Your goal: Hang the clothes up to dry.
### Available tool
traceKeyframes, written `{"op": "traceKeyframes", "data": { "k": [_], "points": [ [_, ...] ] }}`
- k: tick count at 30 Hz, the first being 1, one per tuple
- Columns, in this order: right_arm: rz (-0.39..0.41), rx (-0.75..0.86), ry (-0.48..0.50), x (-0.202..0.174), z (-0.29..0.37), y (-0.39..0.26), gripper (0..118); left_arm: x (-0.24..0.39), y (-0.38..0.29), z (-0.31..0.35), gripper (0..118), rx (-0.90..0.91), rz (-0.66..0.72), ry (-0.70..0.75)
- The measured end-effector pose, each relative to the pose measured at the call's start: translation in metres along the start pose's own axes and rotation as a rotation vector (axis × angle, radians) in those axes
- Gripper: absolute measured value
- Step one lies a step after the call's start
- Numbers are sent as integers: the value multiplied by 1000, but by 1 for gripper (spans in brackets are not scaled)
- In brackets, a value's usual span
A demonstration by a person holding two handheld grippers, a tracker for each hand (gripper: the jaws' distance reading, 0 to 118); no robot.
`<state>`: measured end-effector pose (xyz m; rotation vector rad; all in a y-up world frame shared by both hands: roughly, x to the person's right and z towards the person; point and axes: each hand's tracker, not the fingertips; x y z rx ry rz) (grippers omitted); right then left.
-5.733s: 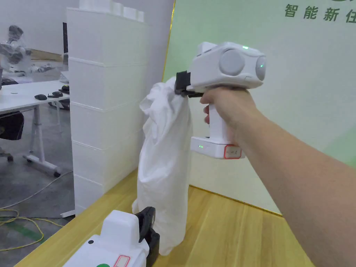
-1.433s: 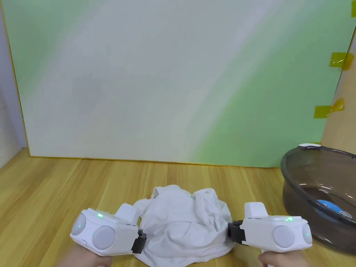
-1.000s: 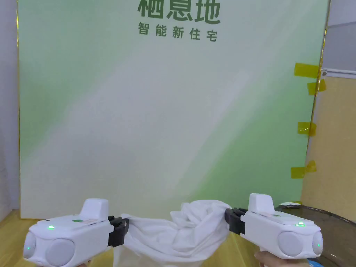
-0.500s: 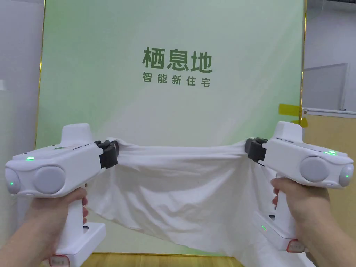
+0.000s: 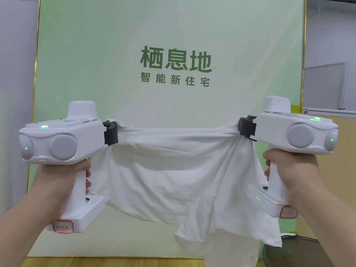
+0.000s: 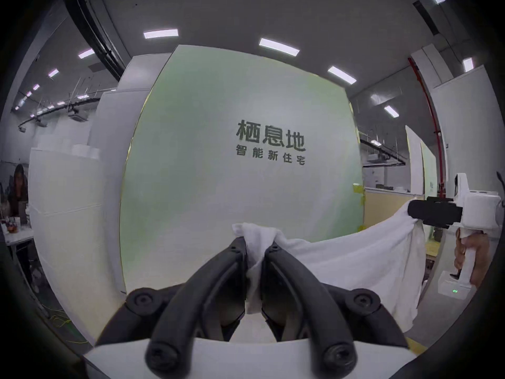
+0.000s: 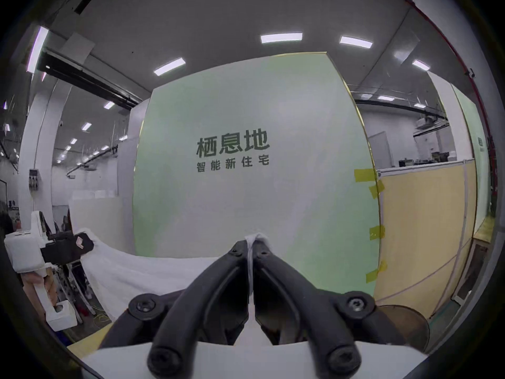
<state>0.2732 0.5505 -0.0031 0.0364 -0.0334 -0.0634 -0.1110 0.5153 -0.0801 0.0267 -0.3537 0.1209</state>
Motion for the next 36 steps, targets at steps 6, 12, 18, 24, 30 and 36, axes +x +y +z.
{"op": "traceKeyframes", "data": {
  "k": [6,12,18,24,30,36],
  "points": [
    [47,-33,1,3,-72,-10,2,-15,-12,-68,10,-17,-1,26],
    [61,-64,-12,14,-141,-31,2,-26,-42,-135,10,-51,17,43],
    [92,-126,-31,25,-186,-82,2,-36,-96,-184,10,-138,31,40],
    [82,-243,-60,35,-204,-143,2,-37,-157,-208,10,-250,54,55],
    [50,-334,-56,48,-180,-204,2,-38,-217,-183,10,-354,32,37],
    [8,-399,-21,48,-102,-258,2,-40,-264,-100,10,-443,52,-15]
  ]
}}
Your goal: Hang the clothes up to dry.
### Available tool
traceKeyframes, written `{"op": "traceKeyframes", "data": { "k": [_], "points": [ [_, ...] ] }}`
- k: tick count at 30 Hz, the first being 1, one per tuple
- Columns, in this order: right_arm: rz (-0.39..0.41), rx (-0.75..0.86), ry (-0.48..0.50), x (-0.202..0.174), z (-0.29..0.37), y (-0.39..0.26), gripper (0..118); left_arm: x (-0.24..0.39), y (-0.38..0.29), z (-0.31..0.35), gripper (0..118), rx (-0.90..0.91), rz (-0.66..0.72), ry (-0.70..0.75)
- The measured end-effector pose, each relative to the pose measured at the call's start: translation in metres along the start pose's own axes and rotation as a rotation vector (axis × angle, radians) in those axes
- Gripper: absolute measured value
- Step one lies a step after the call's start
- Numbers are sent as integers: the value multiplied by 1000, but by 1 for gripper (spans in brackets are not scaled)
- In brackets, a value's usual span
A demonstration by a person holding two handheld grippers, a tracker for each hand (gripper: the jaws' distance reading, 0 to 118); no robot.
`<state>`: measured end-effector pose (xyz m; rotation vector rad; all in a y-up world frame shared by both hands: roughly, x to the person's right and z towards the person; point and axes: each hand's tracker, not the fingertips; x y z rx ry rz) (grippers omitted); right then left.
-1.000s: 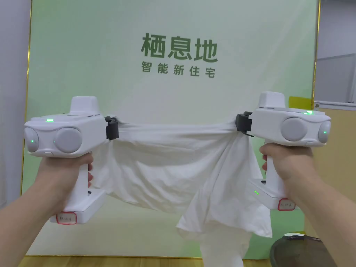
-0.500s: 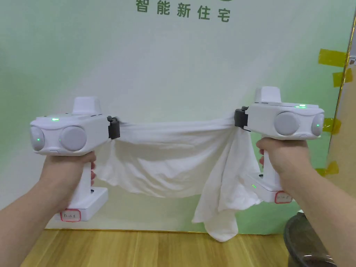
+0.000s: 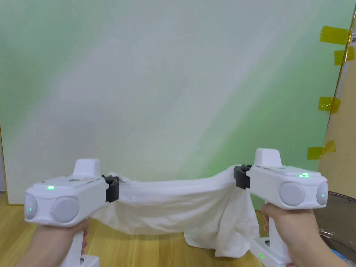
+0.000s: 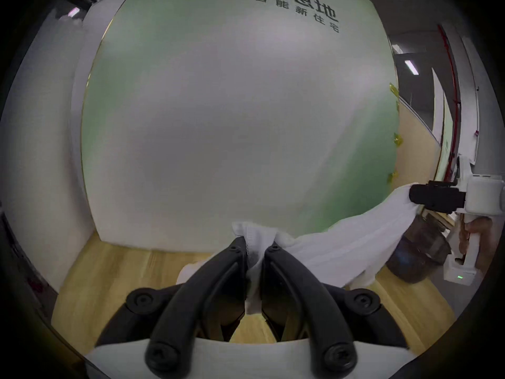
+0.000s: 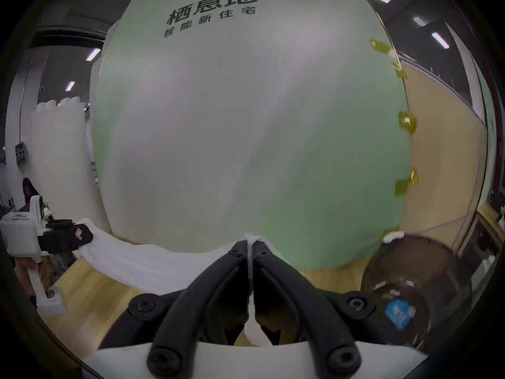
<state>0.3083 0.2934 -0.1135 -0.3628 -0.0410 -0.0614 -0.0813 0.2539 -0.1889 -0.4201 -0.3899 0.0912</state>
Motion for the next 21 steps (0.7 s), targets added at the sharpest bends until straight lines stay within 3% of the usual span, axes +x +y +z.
{"op": "traceKeyframes", "data": {
  "k": [4,7,14,21],
  "points": [
    [-26,-35,32,-4,50,-52,2,-1,-62,41,10,-63,-4,-9],
    [21,-70,51,-12,86,-96,2,0,-107,73,10,-126,31,-10],
    [-19,-167,67,-21,162,-200,2,9,-198,147,10,-184,82,10],
    [-37,-265,60,-24,197,-269,2,20,-248,184,10,-237,17,22]
  ]
}}
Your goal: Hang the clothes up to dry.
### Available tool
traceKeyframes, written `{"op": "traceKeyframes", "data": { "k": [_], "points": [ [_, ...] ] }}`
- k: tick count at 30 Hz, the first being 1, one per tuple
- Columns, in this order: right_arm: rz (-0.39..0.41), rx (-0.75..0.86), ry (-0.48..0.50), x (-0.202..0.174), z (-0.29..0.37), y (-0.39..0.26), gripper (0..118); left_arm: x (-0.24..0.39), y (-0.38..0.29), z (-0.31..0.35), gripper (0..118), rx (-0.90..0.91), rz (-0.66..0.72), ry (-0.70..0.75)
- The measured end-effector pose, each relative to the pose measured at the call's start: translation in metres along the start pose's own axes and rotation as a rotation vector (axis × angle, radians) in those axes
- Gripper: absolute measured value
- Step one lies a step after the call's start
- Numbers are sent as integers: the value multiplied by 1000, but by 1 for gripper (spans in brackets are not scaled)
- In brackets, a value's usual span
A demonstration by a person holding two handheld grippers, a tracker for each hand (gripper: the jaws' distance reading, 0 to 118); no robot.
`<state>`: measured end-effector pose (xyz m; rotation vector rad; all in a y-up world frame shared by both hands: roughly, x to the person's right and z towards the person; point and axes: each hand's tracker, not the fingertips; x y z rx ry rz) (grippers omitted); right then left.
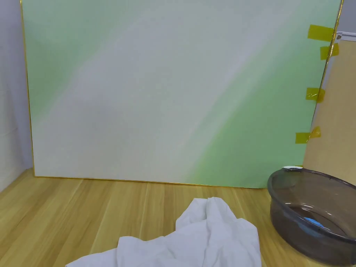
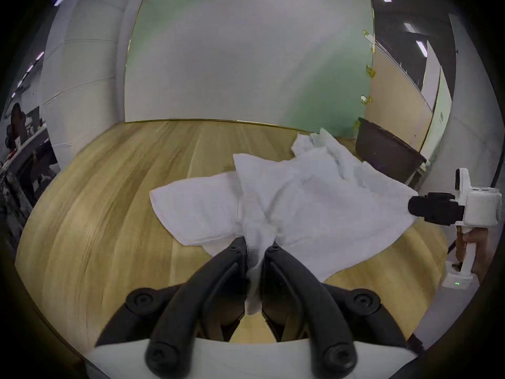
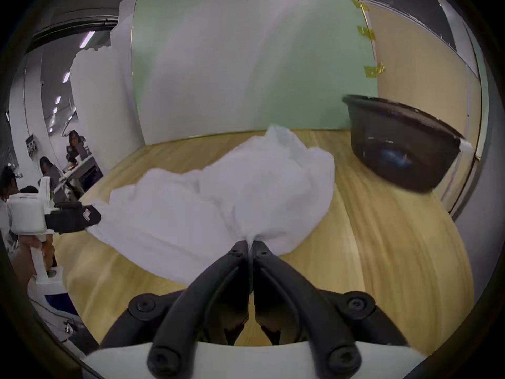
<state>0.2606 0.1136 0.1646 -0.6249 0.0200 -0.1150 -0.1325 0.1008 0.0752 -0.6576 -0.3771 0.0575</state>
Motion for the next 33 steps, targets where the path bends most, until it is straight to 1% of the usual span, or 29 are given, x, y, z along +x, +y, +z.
{"op": "traceKeyframes", "data": {
  "k": [1,2,3,4,5,6,7,8,9,11,12,13,14,15,16,18,19,20,21,22,23,24,25,27,28,29,30,31,33],
  "points": [
    [2,-18,2,0,0,-4,2,2,-2,2,11,-2,-5,5],
    [3,-22,8,1,0,-8,3,4,-5,5,20,-3,-4,13],
    [0,-31,11,1,0,-10,6,5,-6,7,32,0,-2,19],
    [-11,-40,18,1,1,-11,24,5,-6,8,60,1,-3,19],
    [-15,-38,8,3,2,-9,70,4,-4,10,102,0,-11,13],
    [-20,-36,0,3,4,-7,94,6,0,14,114,7,-13,12],
    [-32,-22,20,3,9,-1,102,6,5,24,111,67,-34,25],
    [-31,30,54,3,17,8,102,7,14,34,111,160,-37,37],
    [-21,93,72,2,26,20,102,8,26,41,113,190,-24,36],
    [38,193,70,-6,40,51,104,8,53,50,114,226,7,16],
    [67,281,70,-10,48,68,108,8,69,52,114,261,22,-27],
    [97,352,73,-15,54,84,114,8,84,53,114,294,38,-33],
    [128,412,70,-20,58,100,118,9,100,53,114,319,60,-14],
    [149,470,61,-26,58,118,118,12,115,53,114,343,72,10],
    [165,502,53,-31,60,131,118,16,127,53,113,362,76,31],
    [171,485,26,-39,55,156,118,24,148,47,112,374,82,57],
    [166,487,11,-42,50,164,117,28,155,45,110,373,95,77],
    [147,497,-33,-45,46,168,115,31,159,44,99,383,99,84],
    [135,494,-34,-46,41,172,110,34,161,42,79,412,113,92],
    [136,484,-30,-46,36,174,102,36,162,37,57,402,99,96],
    [116,460,-30,-47,28,174,70,39,160,32,27,404,75,129],
    [95,439,-36,-47,21,173,33,42,157,28,13,391,47,170],
    [88,420,-90,-47,15,170,1,44,154,25,6,387,28,191],
    [90,418,-77,-50,5,165,0,45,146,20,2,364,7,178],
    [92,406,-65,-51,1,163,0,44,143,18,2,354,12,169],
    [88,397,-74,-53,-2,160,0,42,141,16,2,322,23,156],
    [84,386,-84,-55,-5,158,0,40,139,15,2,319,27,163],
    [80,384,-77,-48,-4,157,0,39,137,12,2,303,29,184],
    [62,372,-53,-50,-7,152,0,34,135,8,2,280,47,211]
  ]
}}
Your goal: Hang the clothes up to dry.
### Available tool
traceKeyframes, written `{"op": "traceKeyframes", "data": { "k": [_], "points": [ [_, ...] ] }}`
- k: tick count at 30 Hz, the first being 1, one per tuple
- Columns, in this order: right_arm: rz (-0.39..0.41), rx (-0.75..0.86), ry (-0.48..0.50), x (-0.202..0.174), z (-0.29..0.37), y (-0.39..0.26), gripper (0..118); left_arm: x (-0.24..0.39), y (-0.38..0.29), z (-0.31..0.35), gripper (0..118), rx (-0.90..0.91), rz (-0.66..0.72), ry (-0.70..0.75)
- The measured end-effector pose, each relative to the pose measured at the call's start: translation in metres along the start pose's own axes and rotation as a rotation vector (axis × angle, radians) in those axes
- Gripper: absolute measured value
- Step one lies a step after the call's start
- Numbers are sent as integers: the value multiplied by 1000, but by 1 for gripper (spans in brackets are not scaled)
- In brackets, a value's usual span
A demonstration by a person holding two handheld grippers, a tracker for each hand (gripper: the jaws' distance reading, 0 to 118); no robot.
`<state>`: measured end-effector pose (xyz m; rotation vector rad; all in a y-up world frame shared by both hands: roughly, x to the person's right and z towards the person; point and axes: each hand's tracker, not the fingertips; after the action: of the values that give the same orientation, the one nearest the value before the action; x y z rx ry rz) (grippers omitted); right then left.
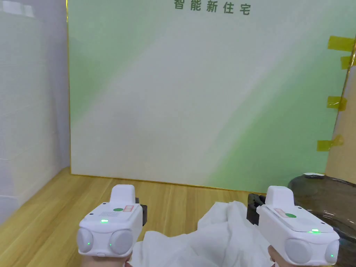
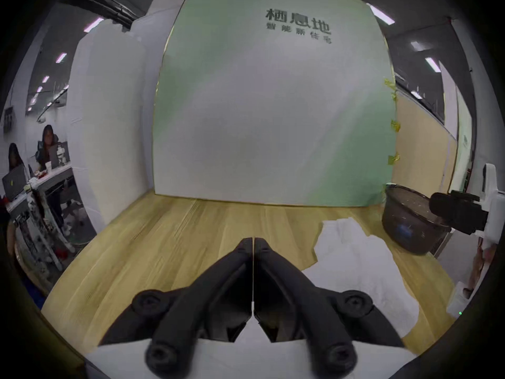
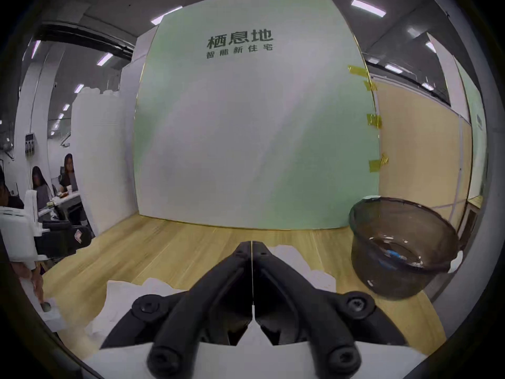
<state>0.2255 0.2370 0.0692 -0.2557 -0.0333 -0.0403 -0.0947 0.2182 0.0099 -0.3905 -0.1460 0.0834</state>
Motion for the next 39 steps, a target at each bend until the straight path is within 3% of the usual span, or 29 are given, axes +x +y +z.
{"op": "traceKeyframes", "data": {
  "k": [7,9,11,12,15,19,26,27,30,31,34,36,37,39],
  "points": [
    [26,-16,45,-7,5,-14,0,-12,-5,-19,7,-91,12,54],
    [27,-22,54,-8,5,-17,0,-17,-5,-29,46,-157,14,87],
    [33,-25,63,-6,6,-18,0,-25,-5,-44,110,-242,60,112],
    [39,-30,66,-6,6,-19,0,-28,-6,-53,113,-319,64,132],
    [42,-29,75,-3,6,-24,0,-35,-10,-70,110,-295,97,141],
    [24,-48,79,2,-1,-31,0,-42,-32,-97,113,-488,32,201],
    [1,-82,86,10,-16,-40,0,-55,-63,-128,107,-512,72,245],
    [6,-85,87,11,-18,-41,0,-56,-67,-131,102,-518,78,242],
    [13,-89,84,15,-25,-43,0,-54,-77,-140,69,-550,45,230],
    [10,-89,83,17,-28,-42,0,-53,-77,-137,69,-520,44,232],
    [-6,-99,80,22,-40,-39,0,-48,-76,-132,51,-521,31,204],
    [5,-99,76,25,-48,-35,0,-44,-76,-128,18,-519,14,195],
    [16,-98,74,27,-53,-33,0,-43,-76,-127,8,-521,15,164],
    [38,-102,60,30,-65,-22,0,-40,-77,-129,8,-526,27,164]
  ]
}}
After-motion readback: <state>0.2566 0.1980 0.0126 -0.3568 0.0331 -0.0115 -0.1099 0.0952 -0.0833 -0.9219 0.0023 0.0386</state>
